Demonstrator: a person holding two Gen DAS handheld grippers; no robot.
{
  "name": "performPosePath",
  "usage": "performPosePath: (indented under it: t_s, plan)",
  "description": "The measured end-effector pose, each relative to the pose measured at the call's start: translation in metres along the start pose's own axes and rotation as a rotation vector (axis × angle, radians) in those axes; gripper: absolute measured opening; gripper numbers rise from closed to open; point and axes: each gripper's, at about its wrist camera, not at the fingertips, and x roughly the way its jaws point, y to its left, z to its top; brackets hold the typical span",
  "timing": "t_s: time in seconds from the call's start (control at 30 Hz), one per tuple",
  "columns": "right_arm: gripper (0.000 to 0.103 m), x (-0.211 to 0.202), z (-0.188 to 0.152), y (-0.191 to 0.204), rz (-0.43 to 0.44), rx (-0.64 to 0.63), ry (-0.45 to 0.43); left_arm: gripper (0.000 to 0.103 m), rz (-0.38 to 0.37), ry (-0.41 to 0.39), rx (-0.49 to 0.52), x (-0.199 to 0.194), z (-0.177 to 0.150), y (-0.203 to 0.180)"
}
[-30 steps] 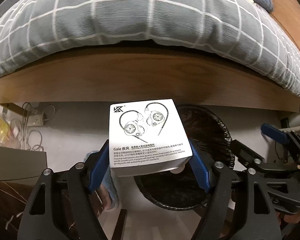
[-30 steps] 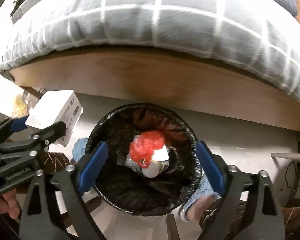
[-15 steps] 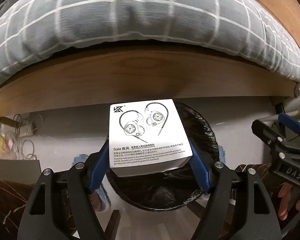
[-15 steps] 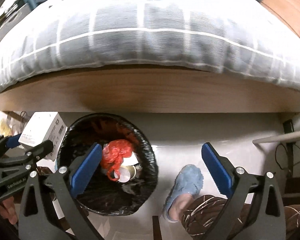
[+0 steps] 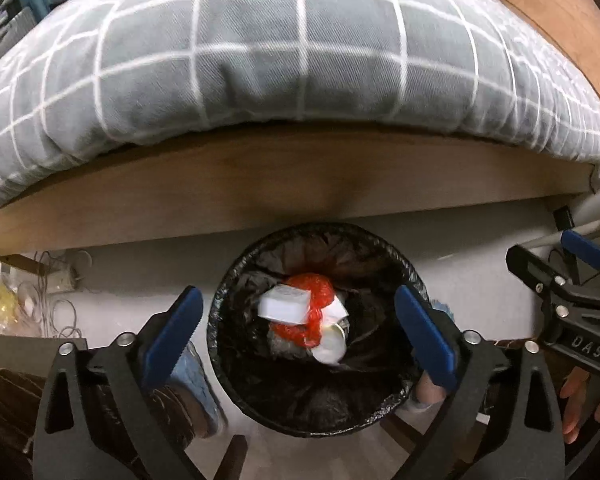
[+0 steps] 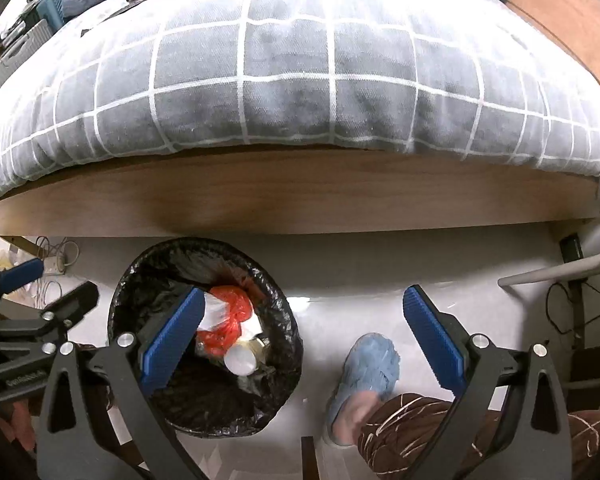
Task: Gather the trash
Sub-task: 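Open the left tool to drop the earphone box into the bin, then move both open tools back over the bed toward the remaining trash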
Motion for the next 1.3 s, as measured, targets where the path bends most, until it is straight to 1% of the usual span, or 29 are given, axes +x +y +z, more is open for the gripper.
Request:
performPosePath:
  t_s: [0.1, 0.2, 0.27, 0.4, 0.6, 0.7, 0.87, 0.97, 1.1, 1.3]
  plan:
    - [0.095, -0.003, 0.002, 0.002, -0.008, -0.001, -0.016, 0.097, 0.016, -0.042, -0.002, -0.013, 0.007, 0.004]
    - [0.095, -0.013, 0.007, 0.005, -0.011, -0.012, -0.042, 0.097, 0.012, -0.075, -0.012, -0.024, 0.014, 0.009]
    - [0.095, -0.022, 0.011, 0.007, -0.011, -0.012, -0.070, 0.097, 0.001, -0.099, -0.020, -0.034, 0.020, 0.011]
    - [0.095, -0.041, 0.020, 0.009, -0.013, -0.014, -0.132, 0.097, 0.003, -0.146, -0.006, -0.052, 0.030, 0.011]
    - [0.095, -0.060, 0.034, 0.007, 0.010, 0.014, -0.181, 0.097, -0.010, -0.201, -0.013, -0.073, 0.043, 0.019]
    - [0.095, -0.075, 0.043, 0.011, -0.006, 0.002, -0.226, 0.097, -0.007, -0.232, -0.018, -0.084, 0.053, 0.026]
    - [0.095, -0.081, 0.056, 0.016, -0.008, -0.010, -0.253, 0.097, -0.021, -0.255, -0.026, -0.093, 0.068, 0.035]
    - [0.095, -0.086, 0.066, 0.017, -0.009, -0.003, -0.268, 0.097, -0.067, -0.255, -0.024, -0.099, 0.078, 0.039]
    - [0.095, -0.095, 0.082, 0.019, -0.031, -0.016, -0.307, 0.097, -0.047, -0.282, -0.012, -0.105, 0.094, 0.042]
    - [0.095, -0.099, 0.115, 0.016, -0.033, -0.016, -0.336, 0.097, -0.030, -0.313, -0.013, -0.113, 0.130, 0.052]
